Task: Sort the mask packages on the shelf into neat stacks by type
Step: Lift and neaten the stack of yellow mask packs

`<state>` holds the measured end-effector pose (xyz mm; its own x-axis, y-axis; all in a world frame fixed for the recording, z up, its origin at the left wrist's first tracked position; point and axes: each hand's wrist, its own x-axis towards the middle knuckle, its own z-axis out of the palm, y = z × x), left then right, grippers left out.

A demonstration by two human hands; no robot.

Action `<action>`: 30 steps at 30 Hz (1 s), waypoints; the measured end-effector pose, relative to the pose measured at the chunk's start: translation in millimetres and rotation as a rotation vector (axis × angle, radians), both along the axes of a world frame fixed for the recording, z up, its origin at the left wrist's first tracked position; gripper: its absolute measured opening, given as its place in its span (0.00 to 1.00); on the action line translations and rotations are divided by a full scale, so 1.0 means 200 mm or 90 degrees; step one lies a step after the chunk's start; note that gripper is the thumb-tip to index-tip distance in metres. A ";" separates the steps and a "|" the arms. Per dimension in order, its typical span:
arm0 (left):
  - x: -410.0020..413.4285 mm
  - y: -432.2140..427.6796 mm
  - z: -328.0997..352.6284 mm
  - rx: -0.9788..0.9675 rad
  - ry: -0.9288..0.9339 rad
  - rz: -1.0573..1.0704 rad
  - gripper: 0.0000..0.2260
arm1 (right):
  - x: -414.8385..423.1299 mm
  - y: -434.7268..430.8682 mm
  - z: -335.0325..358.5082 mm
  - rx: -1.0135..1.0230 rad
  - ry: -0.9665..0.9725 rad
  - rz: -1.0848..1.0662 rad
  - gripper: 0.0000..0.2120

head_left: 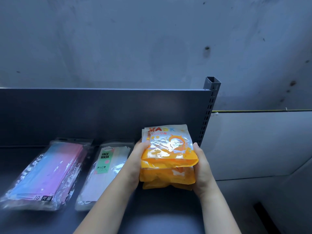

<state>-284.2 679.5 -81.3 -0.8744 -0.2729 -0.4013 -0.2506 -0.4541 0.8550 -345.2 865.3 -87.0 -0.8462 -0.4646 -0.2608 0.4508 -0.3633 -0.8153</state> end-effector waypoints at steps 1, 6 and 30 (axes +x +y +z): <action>0.00 0.00 0.00 -0.002 0.002 0.001 0.23 | 0.00 0.00 -0.01 0.003 0.002 -0.005 0.33; 0.00 0.00 0.02 -0.005 0.014 0.016 0.19 | -0.01 0.00 0.00 0.021 -0.002 -0.014 0.35; 0.00 0.07 0.03 -0.020 -0.040 0.038 0.20 | -0.07 0.02 -0.06 -0.017 -0.043 -0.019 0.36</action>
<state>-283.5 692.7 -75.2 -0.8297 -0.3365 -0.4454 -0.2779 -0.4430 0.8523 -359.8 870.2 -99.6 -0.8411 -0.4463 -0.3055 0.4924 -0.3984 -0.7738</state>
